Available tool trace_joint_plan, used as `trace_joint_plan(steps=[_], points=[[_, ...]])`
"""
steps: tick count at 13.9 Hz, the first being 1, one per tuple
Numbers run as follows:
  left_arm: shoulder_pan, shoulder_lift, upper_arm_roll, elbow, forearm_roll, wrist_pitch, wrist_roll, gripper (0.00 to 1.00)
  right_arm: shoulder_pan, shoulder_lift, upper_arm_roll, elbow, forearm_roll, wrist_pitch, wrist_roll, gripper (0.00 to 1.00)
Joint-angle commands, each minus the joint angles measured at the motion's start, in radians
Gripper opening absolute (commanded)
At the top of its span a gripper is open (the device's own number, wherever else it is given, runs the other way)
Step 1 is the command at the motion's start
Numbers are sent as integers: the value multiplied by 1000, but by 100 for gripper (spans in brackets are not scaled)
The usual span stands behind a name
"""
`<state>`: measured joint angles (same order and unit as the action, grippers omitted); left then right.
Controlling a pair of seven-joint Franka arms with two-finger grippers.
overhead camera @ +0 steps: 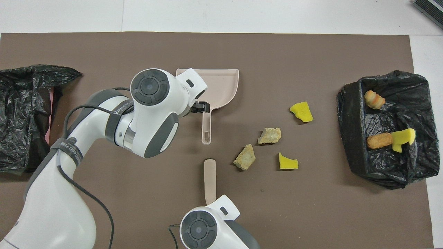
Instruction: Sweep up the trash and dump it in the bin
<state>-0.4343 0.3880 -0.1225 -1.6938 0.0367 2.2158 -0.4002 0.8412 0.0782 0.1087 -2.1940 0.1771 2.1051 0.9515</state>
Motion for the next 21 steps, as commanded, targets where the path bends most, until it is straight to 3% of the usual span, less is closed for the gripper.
trace_joint_plan(steps=[1, 2, 4, 5, 8, 12, 19, 20, 21], points=[[-47, 51, 18, 26, 63, 10, -64, 100, 7, -29, -1, -32, 30, 26, -5, 84], [-50, 49, 18, 25, 74, 8, -68, 100, 16, -31, -1, -30, 30, 24, -3, 74], [-61, 45, 17, 17, 78, -7, -68, 100, 16, -31, -1, -32, 30, 18, -10, 35], [-67, 43, 17, 14, 78, -11, -68, 100, 16, -31, -1, -32, 30, 16, -8, 21], [-69, 38, 17, 6, 78, -39, -68, 100, 16, -31, -1, -32, 35, 16, 3, 0], [-80, 35, 14, -4, 65, -33, -69, 100, -1, -50, -9, -23, 35, -2, 4, 0], [-100, 20, 14, -23, 63, -42, -94, 97, -249, -320, -11, -32, 13, -308, -31, 0], [-100, 20, 12, -27, 42, -60, -118, 63, -301, -333, -9, -32, 13, -354, -31, 0], [-100, 20, 12, -27, -1, -62, -159, 38, -342, -340, -11, -32, 13, -399, -33, 0]])
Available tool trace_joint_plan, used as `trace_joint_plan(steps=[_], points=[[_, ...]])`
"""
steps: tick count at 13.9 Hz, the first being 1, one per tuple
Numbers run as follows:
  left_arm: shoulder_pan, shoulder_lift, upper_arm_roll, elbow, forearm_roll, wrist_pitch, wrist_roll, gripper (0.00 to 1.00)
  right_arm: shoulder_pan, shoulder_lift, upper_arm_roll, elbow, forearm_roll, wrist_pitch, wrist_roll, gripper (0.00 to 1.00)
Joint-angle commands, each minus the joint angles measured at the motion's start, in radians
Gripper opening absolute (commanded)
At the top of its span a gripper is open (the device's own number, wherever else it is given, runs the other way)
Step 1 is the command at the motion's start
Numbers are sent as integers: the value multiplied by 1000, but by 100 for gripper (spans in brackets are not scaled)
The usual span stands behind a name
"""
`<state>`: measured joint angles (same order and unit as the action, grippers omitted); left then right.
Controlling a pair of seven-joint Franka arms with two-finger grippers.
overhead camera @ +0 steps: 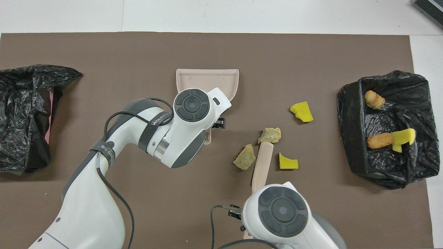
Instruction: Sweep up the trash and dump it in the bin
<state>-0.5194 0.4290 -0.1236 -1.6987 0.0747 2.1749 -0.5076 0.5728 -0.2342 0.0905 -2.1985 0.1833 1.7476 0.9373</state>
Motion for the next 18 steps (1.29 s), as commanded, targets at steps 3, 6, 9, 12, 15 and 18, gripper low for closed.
trace_joint_plan(steps=[3, 6, 9, 12, 15, 18], points=[[-21, -27, 13, -13, -46, -46, -63, 0, -125, -95, 8, -127, -31, -74, -17, 0], [-7, -50, 15, -12, -44, -61, -55, 0, -188, -177, 8, -245, -60, -57, -29, 0], [4, -84, 27, -12, -44, -82, 36, 0, -201, -186, 9, -314, -61, -7, -29, 0], [36, -113, 28, -12, -44, -171, 254, 0, -189, -171, 14, -346, -61, 42, -60, 0], [81, -119, 30, -12, -43, -246, 490, 0, -197, -145, 14, -351, -47, 72, -202, 0], [127, -127, 30, -16, -41, -265, 703, 0, -189, -62, 15, -337, -36, 148, -270, 0]])
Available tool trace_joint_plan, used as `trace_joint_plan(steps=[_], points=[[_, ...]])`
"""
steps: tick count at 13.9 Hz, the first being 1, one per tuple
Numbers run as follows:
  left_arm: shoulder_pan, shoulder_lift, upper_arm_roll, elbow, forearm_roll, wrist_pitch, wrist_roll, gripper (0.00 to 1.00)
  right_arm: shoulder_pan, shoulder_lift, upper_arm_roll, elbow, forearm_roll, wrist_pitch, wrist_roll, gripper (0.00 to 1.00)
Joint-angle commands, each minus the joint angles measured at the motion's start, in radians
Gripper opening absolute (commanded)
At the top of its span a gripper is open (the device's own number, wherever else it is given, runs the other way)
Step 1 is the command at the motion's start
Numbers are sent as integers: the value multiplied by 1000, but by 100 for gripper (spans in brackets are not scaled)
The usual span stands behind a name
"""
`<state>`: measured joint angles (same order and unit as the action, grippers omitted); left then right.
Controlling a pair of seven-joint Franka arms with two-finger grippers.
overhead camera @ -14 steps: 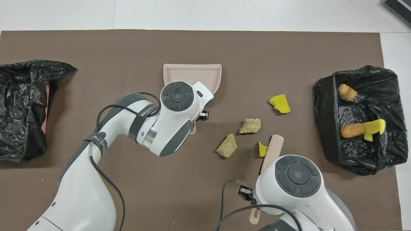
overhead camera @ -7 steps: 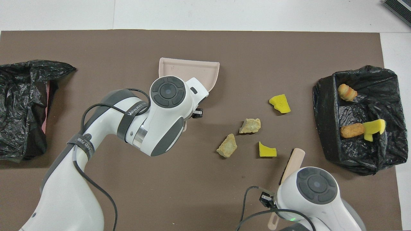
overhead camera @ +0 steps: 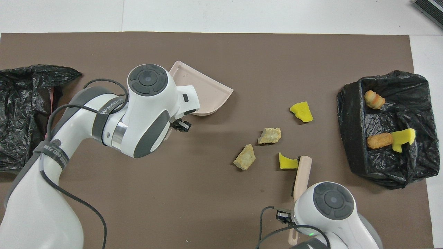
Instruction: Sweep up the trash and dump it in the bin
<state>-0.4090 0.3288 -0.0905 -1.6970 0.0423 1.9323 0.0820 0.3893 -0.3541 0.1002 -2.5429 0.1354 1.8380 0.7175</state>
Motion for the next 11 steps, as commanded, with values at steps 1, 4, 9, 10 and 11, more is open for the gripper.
trace_joint_plan(steps=[1, 4, 9, 10, 11], points=[[27, -25, -3, -19, -9, -23, 169, 0, -7, 78, 4, 26, 19, 76, -79, 0], [39, -25, -3, -20, -6, -16, 252, 0, -7, 179, 6, 123, 61, 96, -138, 0], [56, -23, -3, -13, 54, -10, 542, 0, -9, 310, 6, 300, 62, 83, -223, 0], [67, -25, -3, -16, 59, -12, 620, 0, -13, 314, 6, 312, 62, 70, -251, 0], [75, -31, -3, -19, 59, -24, 719, 0, -12, 322, 6, 326, 62, 61, -277, 0]])
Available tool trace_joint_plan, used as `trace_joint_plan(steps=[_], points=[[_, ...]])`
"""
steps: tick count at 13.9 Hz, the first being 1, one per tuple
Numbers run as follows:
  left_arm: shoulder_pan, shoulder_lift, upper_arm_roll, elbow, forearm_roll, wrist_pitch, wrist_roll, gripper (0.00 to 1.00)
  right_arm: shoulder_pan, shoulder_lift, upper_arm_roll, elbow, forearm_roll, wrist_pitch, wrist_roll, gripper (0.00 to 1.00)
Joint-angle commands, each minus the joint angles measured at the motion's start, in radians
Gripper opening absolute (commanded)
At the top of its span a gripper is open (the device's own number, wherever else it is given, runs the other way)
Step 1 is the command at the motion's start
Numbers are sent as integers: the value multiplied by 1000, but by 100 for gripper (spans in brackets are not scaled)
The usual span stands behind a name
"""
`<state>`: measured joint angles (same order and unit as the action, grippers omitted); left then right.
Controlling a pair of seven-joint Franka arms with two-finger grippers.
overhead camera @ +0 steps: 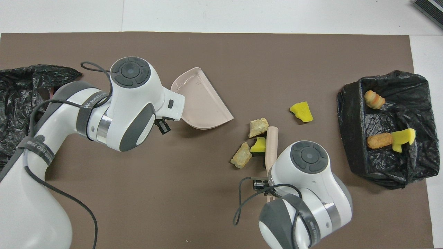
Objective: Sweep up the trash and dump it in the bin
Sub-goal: 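Sweep the remaining chunks and sponges into the dustpan with the right gripper's brush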
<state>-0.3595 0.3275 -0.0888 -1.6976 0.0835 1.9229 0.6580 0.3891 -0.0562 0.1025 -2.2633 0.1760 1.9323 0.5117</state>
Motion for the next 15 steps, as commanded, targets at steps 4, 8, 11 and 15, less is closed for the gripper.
trace_joint_plan(steps=[4, 8, 11, 15], points=[[39, -56, -6, -63, 18, 11, 414, 0, -16, 41, 0, 87, 0, -99, -208, 0], [-24, -186, -6, -325, 91, 227, 430, 0, -15, 27, 0, 59, 0, -98, -220, 0], [-27, -216, -6, -390, 111, 274, 422, 0, -6, 22, 3, 57, 2, -82, -243, 0], [-18, -214, -8, -392, 111, 281, 420, 0, 20, 13, 5, 36, 20, -69, -378, 0]])
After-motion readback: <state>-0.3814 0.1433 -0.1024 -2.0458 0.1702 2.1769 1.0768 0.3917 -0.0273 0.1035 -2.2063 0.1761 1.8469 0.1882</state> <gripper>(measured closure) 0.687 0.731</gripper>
